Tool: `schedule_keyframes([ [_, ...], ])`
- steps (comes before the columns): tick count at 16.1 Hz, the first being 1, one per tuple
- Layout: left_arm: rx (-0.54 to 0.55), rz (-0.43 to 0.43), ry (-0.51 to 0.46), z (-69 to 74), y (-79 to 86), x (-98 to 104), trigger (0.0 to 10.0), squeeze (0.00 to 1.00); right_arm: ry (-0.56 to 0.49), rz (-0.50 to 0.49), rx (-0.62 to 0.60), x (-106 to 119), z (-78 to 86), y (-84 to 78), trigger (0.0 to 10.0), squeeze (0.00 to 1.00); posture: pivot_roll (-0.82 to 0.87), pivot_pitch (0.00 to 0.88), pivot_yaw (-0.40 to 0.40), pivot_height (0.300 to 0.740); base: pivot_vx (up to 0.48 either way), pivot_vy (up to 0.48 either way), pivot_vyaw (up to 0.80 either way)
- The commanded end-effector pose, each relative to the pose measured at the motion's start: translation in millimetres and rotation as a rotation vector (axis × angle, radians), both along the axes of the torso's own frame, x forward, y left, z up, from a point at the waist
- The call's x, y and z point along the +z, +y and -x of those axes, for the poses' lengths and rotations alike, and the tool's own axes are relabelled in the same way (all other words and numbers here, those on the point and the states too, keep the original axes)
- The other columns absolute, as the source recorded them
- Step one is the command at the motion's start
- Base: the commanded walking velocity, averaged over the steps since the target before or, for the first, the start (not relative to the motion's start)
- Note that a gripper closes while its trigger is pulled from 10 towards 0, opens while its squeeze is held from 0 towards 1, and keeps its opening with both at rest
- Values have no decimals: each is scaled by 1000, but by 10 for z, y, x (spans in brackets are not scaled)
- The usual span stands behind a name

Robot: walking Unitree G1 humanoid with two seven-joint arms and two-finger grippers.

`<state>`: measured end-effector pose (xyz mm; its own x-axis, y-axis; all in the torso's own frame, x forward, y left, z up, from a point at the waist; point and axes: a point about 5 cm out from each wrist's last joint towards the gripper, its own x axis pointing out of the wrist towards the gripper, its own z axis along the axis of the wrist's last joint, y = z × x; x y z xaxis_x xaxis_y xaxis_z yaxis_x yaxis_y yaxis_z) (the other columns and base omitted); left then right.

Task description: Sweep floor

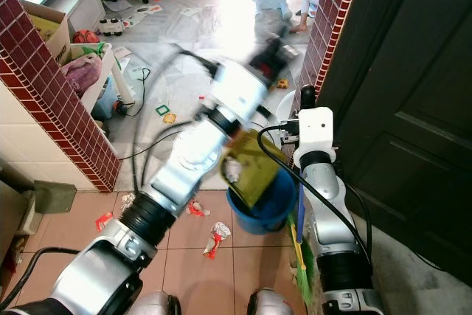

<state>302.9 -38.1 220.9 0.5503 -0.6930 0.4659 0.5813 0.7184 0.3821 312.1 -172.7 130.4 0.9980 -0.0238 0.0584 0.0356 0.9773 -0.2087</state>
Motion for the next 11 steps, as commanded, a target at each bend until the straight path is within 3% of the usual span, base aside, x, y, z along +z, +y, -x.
schedule_keyframes([
  [1,-103,61,12,181,-220,84,10000,0,-25,1,6,76,-24,7,10000,0,-123,19,-2,740,0,0,0],
  [3,-211,9,11,312,-342,92,10000,0,-27,0,9,84,-29,18,10000,0,-123,19,-2,740,0,0,0],
  [5,-294,-82,-60,433,-426,110,10000,0,-26,-2,13,82,-39,24,10000,0,-120,17,-5,740,0,0,0],
  [8,-328,-188,-105,489,-472,100,10000,0,-25,-4,19,81,-55,37,10000,0,-117,11,-5,740,0,0,0],
  [10,-322,-190,-104,502,-475,125,10000,0,-27,-4,19,87,-64,32,10000,0,-117,10,-6,740,0,0,0],
  [11,-303,-146,-51,470,-462,148,10000,0,-27,-4,18,91,-67,30,10000,0,-118,9,-7,740,0,0,0],
])
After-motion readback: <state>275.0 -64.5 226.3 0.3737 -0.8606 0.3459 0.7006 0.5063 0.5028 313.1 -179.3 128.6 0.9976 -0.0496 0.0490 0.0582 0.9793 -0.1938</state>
